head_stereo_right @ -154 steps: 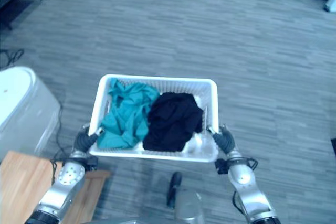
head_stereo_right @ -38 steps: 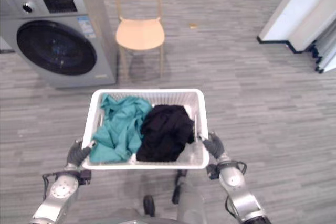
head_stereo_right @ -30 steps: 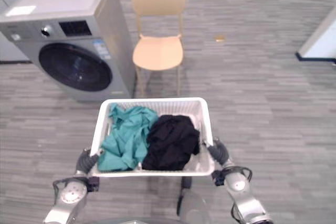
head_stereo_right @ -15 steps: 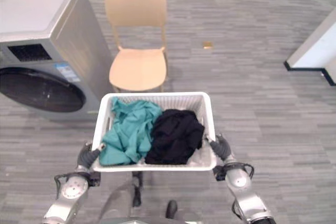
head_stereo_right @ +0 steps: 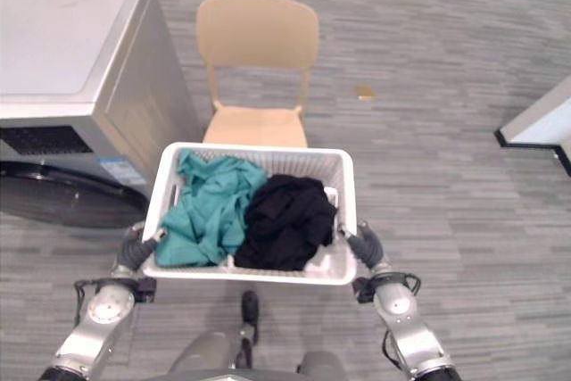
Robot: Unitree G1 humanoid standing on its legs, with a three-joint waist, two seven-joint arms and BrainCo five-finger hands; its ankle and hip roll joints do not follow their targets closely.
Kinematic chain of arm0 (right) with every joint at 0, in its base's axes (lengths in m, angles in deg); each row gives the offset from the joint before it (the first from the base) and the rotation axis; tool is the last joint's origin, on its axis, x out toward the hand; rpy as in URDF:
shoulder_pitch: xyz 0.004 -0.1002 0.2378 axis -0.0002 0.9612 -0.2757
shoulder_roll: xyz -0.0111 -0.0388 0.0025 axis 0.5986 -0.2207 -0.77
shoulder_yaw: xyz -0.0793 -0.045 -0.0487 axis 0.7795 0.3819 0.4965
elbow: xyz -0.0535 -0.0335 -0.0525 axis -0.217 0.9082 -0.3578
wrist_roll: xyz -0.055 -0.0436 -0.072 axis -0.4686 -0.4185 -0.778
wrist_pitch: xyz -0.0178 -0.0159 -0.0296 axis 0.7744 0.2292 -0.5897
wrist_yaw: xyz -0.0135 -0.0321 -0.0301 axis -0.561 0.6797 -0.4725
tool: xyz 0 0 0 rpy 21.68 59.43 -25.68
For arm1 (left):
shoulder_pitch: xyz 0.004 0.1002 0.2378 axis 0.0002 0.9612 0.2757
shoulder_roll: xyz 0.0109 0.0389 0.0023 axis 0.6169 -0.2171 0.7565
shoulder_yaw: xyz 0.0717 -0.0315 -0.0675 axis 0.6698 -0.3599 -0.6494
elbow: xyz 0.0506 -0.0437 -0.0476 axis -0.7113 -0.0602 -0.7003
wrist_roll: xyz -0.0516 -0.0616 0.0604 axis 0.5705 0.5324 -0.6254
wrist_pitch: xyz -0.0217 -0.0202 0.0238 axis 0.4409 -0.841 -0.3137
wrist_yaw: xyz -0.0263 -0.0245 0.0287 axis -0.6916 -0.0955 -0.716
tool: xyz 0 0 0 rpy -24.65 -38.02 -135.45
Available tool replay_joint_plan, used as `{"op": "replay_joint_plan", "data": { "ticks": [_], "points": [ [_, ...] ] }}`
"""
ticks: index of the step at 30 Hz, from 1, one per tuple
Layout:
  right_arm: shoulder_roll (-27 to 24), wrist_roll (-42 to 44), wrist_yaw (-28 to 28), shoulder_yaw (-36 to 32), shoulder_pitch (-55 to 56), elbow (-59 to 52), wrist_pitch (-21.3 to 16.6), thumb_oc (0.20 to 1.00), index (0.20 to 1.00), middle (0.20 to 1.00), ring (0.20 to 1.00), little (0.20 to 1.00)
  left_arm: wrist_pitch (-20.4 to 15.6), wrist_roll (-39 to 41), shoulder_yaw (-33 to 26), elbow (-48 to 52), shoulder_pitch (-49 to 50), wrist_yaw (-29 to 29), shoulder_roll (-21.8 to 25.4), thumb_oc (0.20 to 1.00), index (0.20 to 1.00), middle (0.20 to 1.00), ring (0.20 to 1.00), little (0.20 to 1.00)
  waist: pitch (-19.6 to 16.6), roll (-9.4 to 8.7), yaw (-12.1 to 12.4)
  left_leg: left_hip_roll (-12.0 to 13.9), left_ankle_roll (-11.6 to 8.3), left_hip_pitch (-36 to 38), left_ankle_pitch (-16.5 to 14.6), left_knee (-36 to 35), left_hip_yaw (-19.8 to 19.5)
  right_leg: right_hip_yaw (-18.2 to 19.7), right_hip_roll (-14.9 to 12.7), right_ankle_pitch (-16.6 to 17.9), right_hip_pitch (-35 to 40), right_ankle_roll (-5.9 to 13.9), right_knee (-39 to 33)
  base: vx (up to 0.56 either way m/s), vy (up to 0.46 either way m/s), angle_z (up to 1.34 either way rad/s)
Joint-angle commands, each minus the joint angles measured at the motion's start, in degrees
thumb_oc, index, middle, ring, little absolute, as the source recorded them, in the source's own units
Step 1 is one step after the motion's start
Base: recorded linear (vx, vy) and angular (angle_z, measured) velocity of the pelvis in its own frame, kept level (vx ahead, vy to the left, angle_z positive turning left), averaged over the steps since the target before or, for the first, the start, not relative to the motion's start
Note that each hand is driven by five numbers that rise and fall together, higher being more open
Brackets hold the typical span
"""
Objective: Grab the laundry basket,head to the washer,open it,put in the laundry and shut it.
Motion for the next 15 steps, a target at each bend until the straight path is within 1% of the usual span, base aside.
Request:
{"op": "replay_joint_plan", "data": {
  "ticks": [1, 2, 4, 5, 6, 8, 9, 10, 11, 13, 14, 15],
  "points": [
    [0.1, 2.1, -1.4, -2.3, -3.9, -3.9, -6.3, 0.2, 0.2, 0.2, 0.2, 0.2, -5.5, 1.8, -0.9, 5.2, 0.6, 1.3, -0.3, 0.2, 0.2, 0.2, 0.2, 0.2, -1.6, 0.76, 0.1, 5.5, -5.38, 1.9, -7.1, 4.5, -0.7, -4.4, 2.1, 7.5, 1.6, 1.43, -14.6, 0.23, -0.038, -0.02],
    [-0.2, 1.9, -1.3, -2.3, -3.9, -3.5, -6.1, 0.2, 0.2, 0.2, 0.2, 0.2, -5.6, 2.1, -1.2, 4.2, 1.0, 1.2, -1.2, 0.2, 0.2, 0.2, 0.2, 0.2, -0.7, 0.99, -1.0, 5.1, -5.48, 4.8, -8.0, 3.5, -1.1, -4.8, 2.9, 9.9, -2.1, 1.1, -19.9, 0.19, -0.037, -0.02],
    [-0.2, 1.9, -1.3, -2.3, -3.9, -3.5, -6.1, 0.2, 0.2, 0.2, 0.2, 0.2, -5.6, 2.1, -1.2, 4.2, 0.9, 1.2, -1.2, 0.2, 0.2, 0.2, 0.2, 0.2, -0.6, 1.09, -1.0, 5.2, -5.51, 4.9, -8.1, 3.5, -1.2, -4.9, 3.0, 9.9, -1.9, 1.1, -20.0, 0.19, -0.07, 0.07],
    [-0.2, 2.0, -1.1, -2.6, -3.3, -3.0, -5.9, 0.2, 0.2, 0.2, 0.2, 0.2, -5.9, 2.2, -1.7, 2.8, 0.7, 0.7, -1.9, 0.2, 0.2, 0.2, 0.2, 0.2, 0.8, 1.18, -1.8, 4.8, -5.97, 7.0, -9.2, 3.8, -2.5, -5.4, 2.6, 12.5, -5.3, 1.87, -22.2, 0.25, -0.163, 0.03],
    [-0.3, 2.0, -1.3, -2.7, -3.0, -2.9, -5.9, 0.2, 0.2, 0.2, 0.2, 0.2, -6.0, 2.2, -1.7, 2.6, 0.7, 0.7, -2.0, 0.2, 0.2, 0.2, 0.2, 0.2, 1.0, 1.05, -2.0, 4.6, -5.99, 7.6, -9.9, 4.2, -3.0, -5.8, 2.2, 12.9, -5.1, 1.91, -22.8, 0.33, -0.215, 0.17],
    [-0.2, 1.9, -1.3, -3.2, -2.0, -2.5, -6.0, 0.2, 0.2, 0.2, 0.2, 0.2, -6.2, 1.5, -1.8, 2.5, 1.0, 1.1, -2.5, 0.2, 0.2, 0.2, 0.2, 0.2, 0.6, 0.78, -2.1, 4.0, -6.18, 8.2, -11.6, 5.7, -3.7, -5.1, 2.0, 13.5, -3.4, 1.33, -24.6, 0.17, -0.121, 0.29],
    [-0.2, 1.9, -1.3, -3.2, -1.9, -2.6, -6.0, 0.2, 0.2, 0.2, 0.2, 0.2, -6.1, 1.5, -1.7, 2.5, 1.1, 1.1, -2.5, 0.2, 0.2, 0.2, 0.2, 0.2, 0.6, 0.81, -2.2, 4.0, -6.19, 8.3, -11.7, 5.8, -3.8, -5.1, 2.0, 13.5, -3.2, 1.33, -24.7, 0.17, -0.144, 0.83],
    [-1.0, 1.6, -1.1, -3.9, -1.2, -1.7, -6.2, 0.2, 0.2, 0.2, 0.2, 0.2, -6.1, 2.0, -1.6, 2.4, 1.1, 1.3, -3.5, 0.2, 0.2, 0.2, 0.2, 0.2, 0.2, 1.07, -2.3, 4.7, -7.45, 7.8, -12.7, 8.4, -3.6, -6.4, 1.3, 14.4, -2.0, 0.96, -25.3, 0.15, -0.163, 0.76],
    [-1.3, 1.5, -0.9, -4.4, -1.0, -1.6, -6.2, 0.2, 0.2, 0.2, 0.2, 0.2, -6.0, 2.2, -1.5, 2.4, 1.2, 1.5, -3.9, 0.2, 0.2, 0.2, 0.2, 0.2, 0.0, 1.24, -2.4, 5.6, -8.11, 7.6, -13.1, 9.4, -2.8, -7.7, 1.1, 14.2, -1.2, 0.7, -25.7, 0.2, -0.219, 0.7],
    [-1.9, 1.8, -0.8, -4.8, -1.0, -1.3, -6.1, 0.2, 0.2, 0.2, 0.2, 0.2, -5.7, 2.7, -1.2, 1.8, 1.0, 1.6, -4.5, 0.2, 0.2, 0.2, 0.2, 0.2, -0.1, 1.38, -2.6, 7.1, -8.77, 6.5, -13.4, 12.5, -1.8, -9.0, 0.8, 13.4, 0.3, 0.13, -26.1, 0.12, -0.139, 0.47],
    [-2.3, 2.0, -0.3, -4.8, -1.4, -0.6, -5.9, 0.2, 0.2, 0.2, 0.2, 0.2, -5.5, 2.8, -0.8, 1.0, 0.5, 1.5, -4.8, 0.2, 0.2, 0.2, 0.2, 0.2, 0.1, 1.43, -2.6, 8.3, -9.23, 5.4, -12.9, 14.3, -1.0, -9.8, 0.8, 12.4, 1.9, -0.48, -26.5, 0.12, -0.087, 0.56],
    [-2.5, 2.1, -0.3, -4.8, -1.4, -0.6, -5.7, 0.2, 0.2, 0.2, 0.2, 0.2, -5.4, 2.9, -0.6, 0.9, 0.5, 1.5, -4.9, 0.2, 0.2, 0.2, 0.2, 0.2, 0.1, 1.5, -2.6, 8.8, -9.26, 5.0, -12.3, 14.0, -0.7, -10.0, 0.8, 12.0, 2.5, -0.65, -26.8, 0.13, -0.063, 0.43]
  ]
}}
